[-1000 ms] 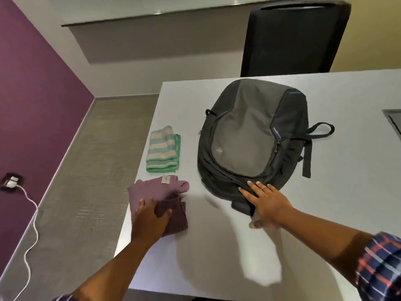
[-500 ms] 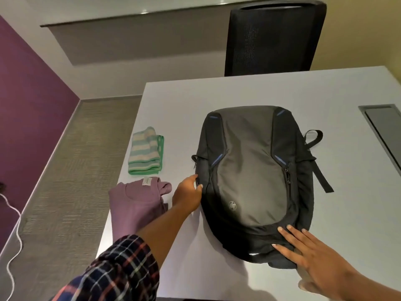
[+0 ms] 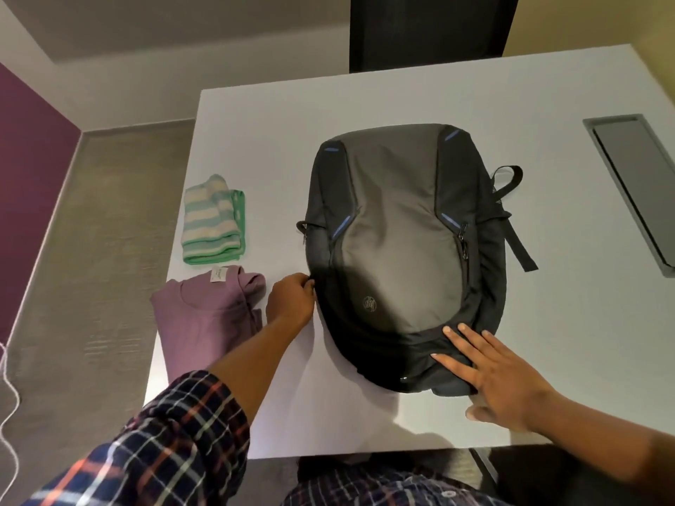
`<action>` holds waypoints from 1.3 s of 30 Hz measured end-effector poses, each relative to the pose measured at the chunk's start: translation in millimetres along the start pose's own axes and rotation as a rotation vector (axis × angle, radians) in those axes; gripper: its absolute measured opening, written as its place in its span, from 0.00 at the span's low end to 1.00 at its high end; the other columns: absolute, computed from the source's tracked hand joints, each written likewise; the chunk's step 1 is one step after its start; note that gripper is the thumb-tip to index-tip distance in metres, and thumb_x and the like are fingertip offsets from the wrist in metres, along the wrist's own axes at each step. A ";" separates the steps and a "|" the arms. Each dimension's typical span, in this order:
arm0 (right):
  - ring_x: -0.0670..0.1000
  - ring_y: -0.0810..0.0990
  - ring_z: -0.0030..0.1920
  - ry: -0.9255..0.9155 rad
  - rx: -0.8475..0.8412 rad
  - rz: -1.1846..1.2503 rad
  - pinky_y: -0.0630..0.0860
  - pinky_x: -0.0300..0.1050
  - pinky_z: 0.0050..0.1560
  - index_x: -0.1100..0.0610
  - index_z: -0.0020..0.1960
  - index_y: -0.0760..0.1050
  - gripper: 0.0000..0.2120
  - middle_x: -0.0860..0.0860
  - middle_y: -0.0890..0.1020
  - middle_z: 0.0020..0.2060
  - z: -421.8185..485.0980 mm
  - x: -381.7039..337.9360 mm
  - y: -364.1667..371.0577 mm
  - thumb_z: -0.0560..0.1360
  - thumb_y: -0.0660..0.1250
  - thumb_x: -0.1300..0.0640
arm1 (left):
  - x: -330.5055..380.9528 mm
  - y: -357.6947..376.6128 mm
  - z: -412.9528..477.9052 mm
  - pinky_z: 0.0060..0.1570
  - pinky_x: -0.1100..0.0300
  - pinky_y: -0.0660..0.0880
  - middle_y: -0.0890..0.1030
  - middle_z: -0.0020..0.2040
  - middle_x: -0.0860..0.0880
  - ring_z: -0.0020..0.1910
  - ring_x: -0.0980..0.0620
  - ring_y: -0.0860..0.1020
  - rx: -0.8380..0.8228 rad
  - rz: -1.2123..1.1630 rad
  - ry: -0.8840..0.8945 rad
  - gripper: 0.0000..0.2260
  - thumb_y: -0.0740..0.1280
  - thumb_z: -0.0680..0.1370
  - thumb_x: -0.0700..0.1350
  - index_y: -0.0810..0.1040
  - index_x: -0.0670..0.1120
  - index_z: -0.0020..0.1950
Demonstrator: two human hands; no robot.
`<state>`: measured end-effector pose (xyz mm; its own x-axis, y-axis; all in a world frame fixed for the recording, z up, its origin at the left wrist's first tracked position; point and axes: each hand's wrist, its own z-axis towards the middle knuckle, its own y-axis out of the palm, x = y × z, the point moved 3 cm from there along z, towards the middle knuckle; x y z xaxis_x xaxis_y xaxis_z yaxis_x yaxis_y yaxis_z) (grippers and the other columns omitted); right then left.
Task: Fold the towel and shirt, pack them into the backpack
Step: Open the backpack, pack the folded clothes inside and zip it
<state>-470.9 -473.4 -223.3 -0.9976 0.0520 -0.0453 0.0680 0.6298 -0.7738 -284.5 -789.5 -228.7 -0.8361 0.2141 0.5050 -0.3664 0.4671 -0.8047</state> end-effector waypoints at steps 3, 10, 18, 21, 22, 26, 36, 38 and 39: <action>0.60 0.54 0.77 0.020 -0.038 0.001 0.47 0.56 0.72 0.46 0.79 0.54 0.56 0.58 0.55 0.78 0.8 -0.5 2.4 0.58 0.69 0.27 | 0.6 -6.0 -7.2 0.43 0.54 0.74 0.83 0.49 0.44 0.47 0.41 0.79 0.004 0.189 0.093 0.13 0.58 0.82 0.49 0.82 0.46 0.52; 0.60 0.56 0.76 0.078 -0.030 -0.016 0.45 0.55 0.72 0.46 0.77 0.61 0.55 0.61 0.62 0.76 4.8 -1.8 0.5 0.55 0.70 0.25 | 8.0 -13.4 -66.5 0.41 0.56 0.73 0.82 0.45 0.46 0.42 0.45 0.80 -0.056 0.343 0.210 0.14 0.56 0.82 0.49 0.79 0.47 0.46; 0.58 0.14 0.63 0.122 -0.015 -0.135 0.19 0.54 0.61 0.44 0.71 0.24 0.51 0.58 0.20 0.68 8.4 -18.9 -6.5 0.71 0.59 0.28 | 24.0 23.1 -176.9 0.38 0.56 0.76 0.83 0.41 0.48 0.38 0.48 0.82 -0.291 0.418 0.338 0.07 0.63 0.78 0.44 0.80 0.47 0.44; 0.60 0.17 0.67 0.131 0.040 -0.081 0.21 0.56 0.64 0.44 0.72 0.26 0.52 0.59 0.23 0.70 5.9 -19.5 -8.1 0.69 0.59 0.26 | 45.0 36.0 -191.7 0.25 0.63 0.72 0.78 0.28 0.53 0.24 0.55 0.76 -0.359 0.400 0.446 0.08 0.76 0.66 0.47 0.78 0.50 0.32; 0.62 0.22 0.71 0.128 0.078 -0.084 0.25 0.57 0.67 0.43 0.75 0.31 0.52 0.60 0.28 0.73 5.8 -18.4 -11.5 0.67 0.60 0.24 | 52.7 35.5 -192.6 0.25 0.64 0.72 0.78 0.29 0.53 0.25 0.55 0.76 -0.338 0.413 0.474 0.09 0.77 0.66 0.48 0.78 0.50 0.32; 0.57 0.49 0.78 0.123 0.088 0.068 0.48 0.54 0.76 0.42 0.78 0.50 0.41 0.56 0.47 0.79 -9.0 -28.6 -42.0 0.71 0.58 0.28 | 53.2 23.8 -184.0 0.44 0.58 0.73 0.81 0.46 0.50 0.44 0.49 0.79 -0.218 0.334 0.417 0.11 0.59 0.81 0.50 0.79 0.48 0.51; 0.50 0.83 0.30 0.468 -0.064 1.459 0.73 0.38 0.28 0.57 0.37 0.77 0.21 0.50 0.84 0.29 11.9 -115.7 -81.8 0.81 0.60 0.45 | 44.5 11.2 -183.8 0.43 0.58 0.74 0.82 0.47 0.50 0.44 0.51 0.79 -0.239 0.227 0.409 0.16 0.57 0.81 0.56 0.81 0.50 0.52; 0.49 0.78 0.23 0.597 -0.092 1.650 0.68 0.37 0.25 0.58 0.36 0.73 0.18 0.51 0.79 0.23 24.7 -125.9 -79.6 0.80 0.64 0.48 | 41.4 9.6 -183.8 0.41 0.61 0.72 0.82 0.47 0.51 0.44 0.51 0.79 -0.263 0.208 0.436 0.15 0.57 0.81 0.56 0.81 0.50 0.53; 0.48 0.74 0.20 0.629 -0.062 1.685 0.65 0.37 0.24 0.57 0.35 0.70 0.17 0.51 0.76 0.21 30.5 -128.6 -77.0 0.79 0.65 0.51 | 37.9 9.3 -183.7 0.40 0.61 0.70 0.82 0.47 0.51 0.43 0.51 0.79 -0.270 0.202 0.481 0.14 0.58 0.81 0.56 0.81 0.51 0.53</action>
<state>-348.2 -552.2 -177.2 0.2898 0.8480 -0.4438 0.9151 -0.3813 -0.1310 -244.6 -619.4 -159.7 -0.5763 0.6576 0.4852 -0.0492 0.5647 -0.8238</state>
